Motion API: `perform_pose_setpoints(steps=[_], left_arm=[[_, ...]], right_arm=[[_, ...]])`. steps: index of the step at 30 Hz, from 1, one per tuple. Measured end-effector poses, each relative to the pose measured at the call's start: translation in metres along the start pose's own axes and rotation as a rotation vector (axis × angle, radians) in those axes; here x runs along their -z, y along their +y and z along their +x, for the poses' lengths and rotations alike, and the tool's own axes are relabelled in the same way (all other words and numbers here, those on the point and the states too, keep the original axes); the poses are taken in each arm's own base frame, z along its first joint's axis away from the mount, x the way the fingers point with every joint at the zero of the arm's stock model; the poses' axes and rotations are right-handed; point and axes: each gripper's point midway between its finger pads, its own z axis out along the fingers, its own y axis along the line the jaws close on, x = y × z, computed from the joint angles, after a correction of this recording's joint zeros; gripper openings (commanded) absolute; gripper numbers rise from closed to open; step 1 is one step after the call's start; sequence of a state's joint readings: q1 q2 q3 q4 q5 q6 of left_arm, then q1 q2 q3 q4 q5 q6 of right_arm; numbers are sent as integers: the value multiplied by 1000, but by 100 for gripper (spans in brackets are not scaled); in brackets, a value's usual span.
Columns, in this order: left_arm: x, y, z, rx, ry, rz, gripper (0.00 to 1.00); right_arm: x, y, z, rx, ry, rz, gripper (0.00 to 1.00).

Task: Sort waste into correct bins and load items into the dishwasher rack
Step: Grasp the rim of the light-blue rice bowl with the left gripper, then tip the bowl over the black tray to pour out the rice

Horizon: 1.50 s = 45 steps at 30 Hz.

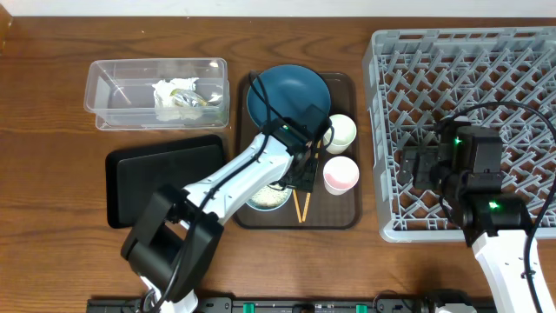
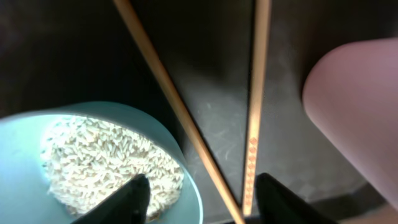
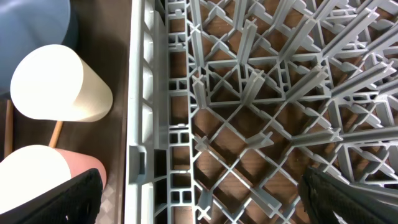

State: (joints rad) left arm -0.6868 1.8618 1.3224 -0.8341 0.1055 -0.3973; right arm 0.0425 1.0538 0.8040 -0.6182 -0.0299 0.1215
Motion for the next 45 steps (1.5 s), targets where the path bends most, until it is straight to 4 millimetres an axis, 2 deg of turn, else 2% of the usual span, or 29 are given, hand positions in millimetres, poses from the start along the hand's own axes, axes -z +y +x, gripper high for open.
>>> perform_pose_setpoints(steps=[2,7,15,27,29,33,45], left_arm=[[-4,1,1,3,8,-5,43],[-11,2,1,-1,17,-15,43],[-23,5,5,12,49,-34,29],[-24,6,7,22,59,-39,19],[-24,6,7,24,61,-40,13],[-24,7,8,26,65,-43,7],[-23,13,14,22,82,-77,6]], right_arm=[[0,0,0,0,0,0,99],[0,0,0,0,0,0,99],[0,0,0,0,0,0,99],[0,0,0,0,0,0,99],[0,0,0,0,0,0,99],[0,0,0,0,0,0,99],[0,0,0,0,0,0,99]])
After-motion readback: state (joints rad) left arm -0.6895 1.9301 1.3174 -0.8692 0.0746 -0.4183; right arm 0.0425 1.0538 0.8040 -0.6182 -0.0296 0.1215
